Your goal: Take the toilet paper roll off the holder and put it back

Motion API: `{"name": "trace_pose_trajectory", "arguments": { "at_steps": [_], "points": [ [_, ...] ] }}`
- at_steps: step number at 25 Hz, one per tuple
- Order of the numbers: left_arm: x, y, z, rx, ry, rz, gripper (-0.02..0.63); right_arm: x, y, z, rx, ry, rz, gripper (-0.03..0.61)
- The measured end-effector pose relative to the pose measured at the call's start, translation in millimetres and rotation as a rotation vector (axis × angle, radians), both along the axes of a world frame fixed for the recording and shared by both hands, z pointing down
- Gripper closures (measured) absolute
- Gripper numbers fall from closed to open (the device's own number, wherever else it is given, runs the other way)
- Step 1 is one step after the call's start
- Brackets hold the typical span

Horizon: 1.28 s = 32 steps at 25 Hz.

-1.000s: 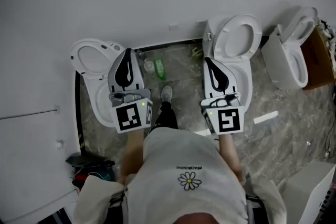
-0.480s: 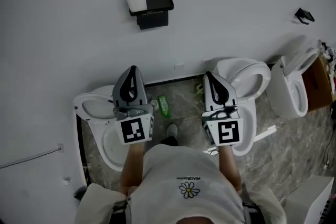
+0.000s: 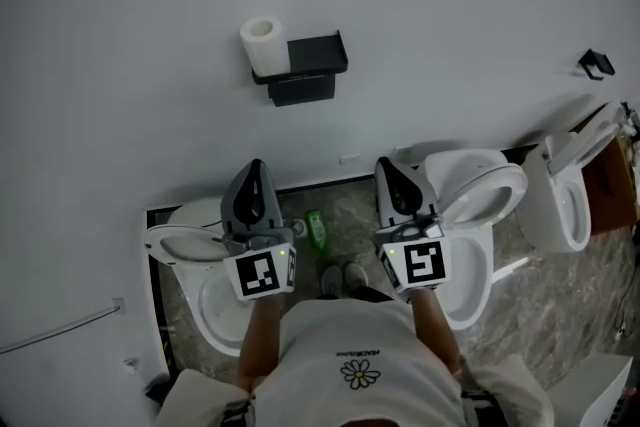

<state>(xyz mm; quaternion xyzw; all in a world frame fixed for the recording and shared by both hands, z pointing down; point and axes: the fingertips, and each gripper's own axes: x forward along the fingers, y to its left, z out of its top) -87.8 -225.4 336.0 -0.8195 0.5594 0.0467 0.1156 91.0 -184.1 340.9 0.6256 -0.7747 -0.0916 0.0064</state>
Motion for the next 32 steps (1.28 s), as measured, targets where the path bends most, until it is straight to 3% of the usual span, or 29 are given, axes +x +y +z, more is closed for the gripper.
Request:
{"name": "trace_pose_trajectory", "arguments": {
  "at_steps": [5, 13, 22, 27, 32],
  "points": [
    [11, -12, -5, 0.02, 0.022, -0.032, 0.597, 3, -20, 2, 0.024, -0.004, -0.044, 0.568],
    [16, -19, -12, 0.025, 0.037, -0.05, 0.597, 15, -32, 14, -0.017, -0.032, -0.04, 0.568],
    [2, -21, -3, 0.023, -0.007, -0.084, 0.597, 9, -33, 18, -0.036, -0.027, -0.091, 0.566],
    [-5, -20, -9, 0.029, 0.015, -0.104, 0.597, -10, -49, -42, 0.065, -0.019, -0.17, 0.561],
    [-18, -19, -5, 0.025, -0.016, -0.136, 0.597, -40, -76, -114, 0.146, -0.042, -0.251, 0.443]
  ]
}}
